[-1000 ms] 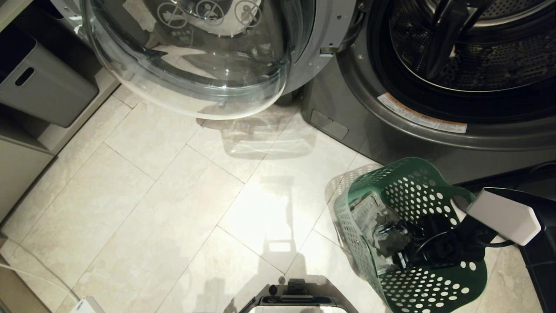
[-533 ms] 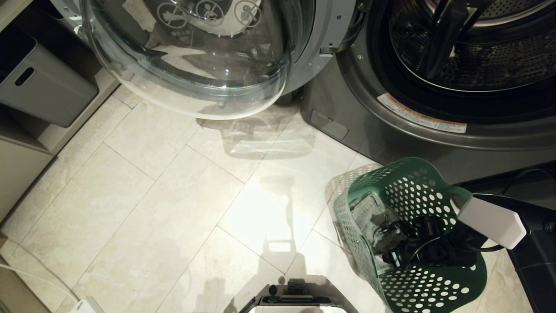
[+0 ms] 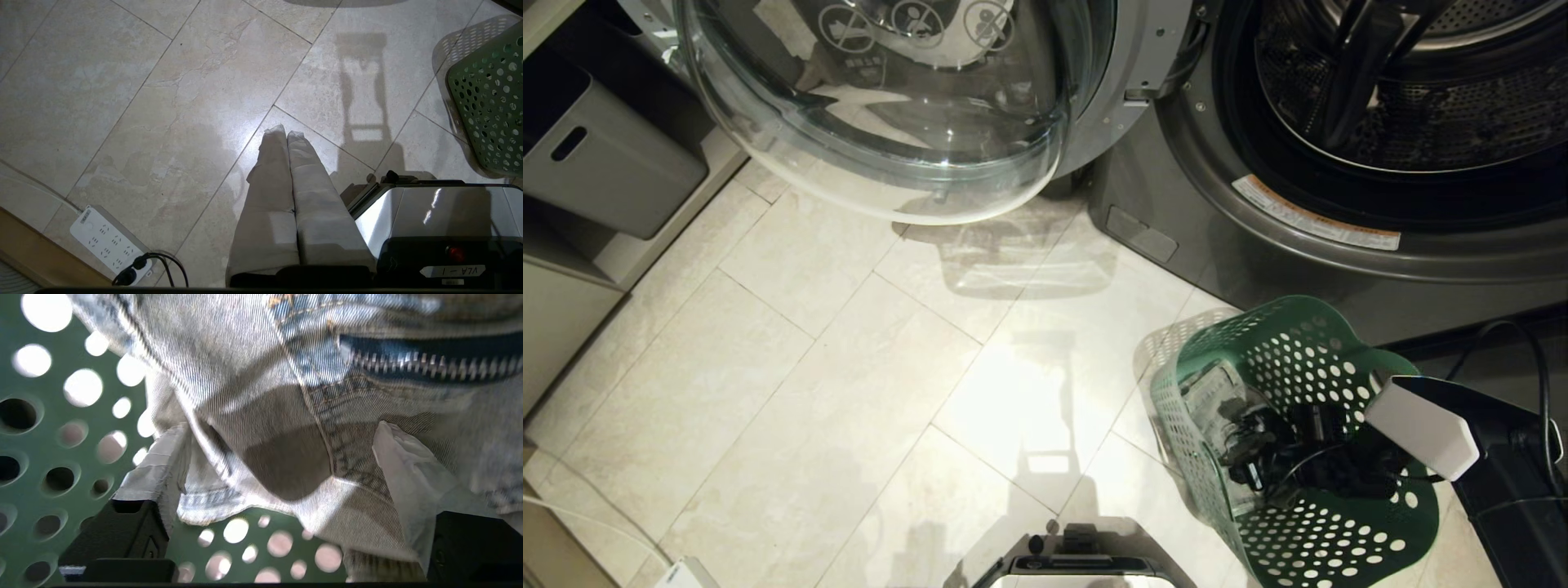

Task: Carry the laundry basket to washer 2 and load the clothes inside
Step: Place the clothes into the washing machine

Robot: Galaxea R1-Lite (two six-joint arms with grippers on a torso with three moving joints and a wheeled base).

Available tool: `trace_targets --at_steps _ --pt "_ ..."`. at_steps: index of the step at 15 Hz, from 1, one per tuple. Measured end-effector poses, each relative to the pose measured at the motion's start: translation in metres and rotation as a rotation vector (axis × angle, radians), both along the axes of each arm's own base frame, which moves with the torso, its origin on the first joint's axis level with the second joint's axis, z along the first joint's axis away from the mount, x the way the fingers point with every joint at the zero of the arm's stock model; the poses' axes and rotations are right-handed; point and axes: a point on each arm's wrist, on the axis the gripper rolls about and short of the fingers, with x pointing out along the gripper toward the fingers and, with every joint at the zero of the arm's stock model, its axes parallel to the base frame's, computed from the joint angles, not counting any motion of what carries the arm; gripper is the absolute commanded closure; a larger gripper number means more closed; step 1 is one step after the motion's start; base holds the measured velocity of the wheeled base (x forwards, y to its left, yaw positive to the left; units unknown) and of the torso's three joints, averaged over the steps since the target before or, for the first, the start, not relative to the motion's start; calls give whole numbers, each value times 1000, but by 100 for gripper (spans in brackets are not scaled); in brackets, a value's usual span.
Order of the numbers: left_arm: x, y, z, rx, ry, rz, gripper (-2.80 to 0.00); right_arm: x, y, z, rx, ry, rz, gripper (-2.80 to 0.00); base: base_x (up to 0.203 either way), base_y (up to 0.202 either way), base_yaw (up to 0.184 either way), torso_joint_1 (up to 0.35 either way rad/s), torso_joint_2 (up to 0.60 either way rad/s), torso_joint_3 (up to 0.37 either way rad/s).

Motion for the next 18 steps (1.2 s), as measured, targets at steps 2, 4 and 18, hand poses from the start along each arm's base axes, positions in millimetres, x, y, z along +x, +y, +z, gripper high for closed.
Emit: trace_targets --at_steps 2,4,18 --pt "0 0 0 0 0 0 0 2 0 -4 -3 -22 0 -280 0 0 0 0 0 0" --pt "0 0 0 0 0 0 0 4 -1 -5 -9 -60 1 -280 0 0 0 0 0 0" --pt "0 0 0 0 0 0 0 4 -1 -8 -6 -75 -5 0 0 0 0 0 0 0"
